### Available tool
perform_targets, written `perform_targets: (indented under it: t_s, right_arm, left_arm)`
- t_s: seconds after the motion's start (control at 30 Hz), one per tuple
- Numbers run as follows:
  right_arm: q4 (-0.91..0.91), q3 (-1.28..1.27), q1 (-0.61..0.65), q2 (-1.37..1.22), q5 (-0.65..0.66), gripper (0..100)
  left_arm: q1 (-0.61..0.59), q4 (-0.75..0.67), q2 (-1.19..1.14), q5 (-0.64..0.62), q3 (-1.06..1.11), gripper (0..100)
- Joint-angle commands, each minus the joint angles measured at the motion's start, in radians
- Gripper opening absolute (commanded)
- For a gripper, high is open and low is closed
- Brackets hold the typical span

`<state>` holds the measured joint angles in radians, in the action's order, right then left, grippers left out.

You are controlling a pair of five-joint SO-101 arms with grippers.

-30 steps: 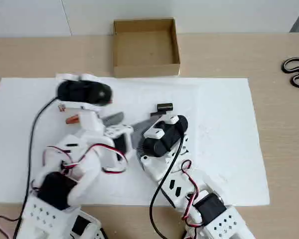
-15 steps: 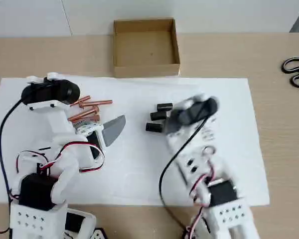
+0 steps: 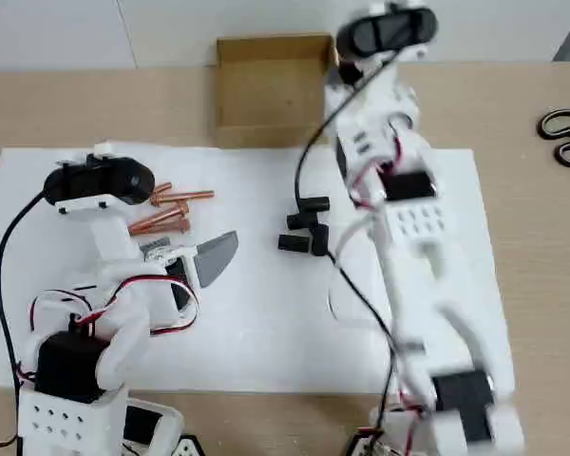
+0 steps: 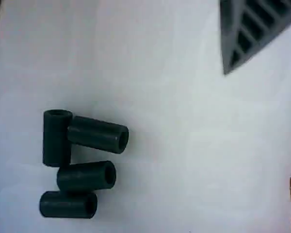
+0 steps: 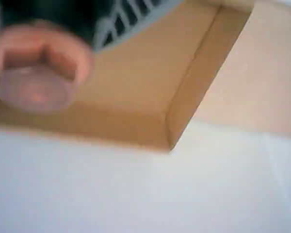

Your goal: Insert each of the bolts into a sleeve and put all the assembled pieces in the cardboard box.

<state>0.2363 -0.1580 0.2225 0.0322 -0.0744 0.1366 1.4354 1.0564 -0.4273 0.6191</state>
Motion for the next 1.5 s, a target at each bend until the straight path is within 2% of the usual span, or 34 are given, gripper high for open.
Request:
perform_targets:
  t_s: [0.0,0.2,0.47,0.73,0.97,1.2,1.47]
  right_arm:
    - [-0.165,0.206,-0.007,-0.234,-0.006,0.4]
    - [-0.196,0.448,0.01,-0.559,-0.006,0.4]
    - [-0.197,0.635,0.048,-0.794,-0.006,0.4]
    - [-0.2,0.635,0.073,-0.852,-0.006,1.4]
    - [-0.193,0.635,0.081,-0.869,-0.005,20.3]
    - [-0.188,0.723,0.076,-0.863,-0.003,20.2]
    - [0.073,0.976,0.074,-0.863,-0.003,20.2]
  left_arm:
    - [-0.005,0.018,0.003,0.003,-0.01,30]
    - [-0.005,0.012,0.003,0.003,0.025,30]
    - [-0.005,-0.003,0.005,0.003,0.065,30]
    - [-0.005,-0.069,0.005,0.003,0.117,30]
    - [-0.002,-0.08,0.005,0.003,0.131,30]
    - [0.0,-0.08,0.005,0.003,0.131,30]
    - [0.0,-0.077,0.005,0.005,0.125,30]
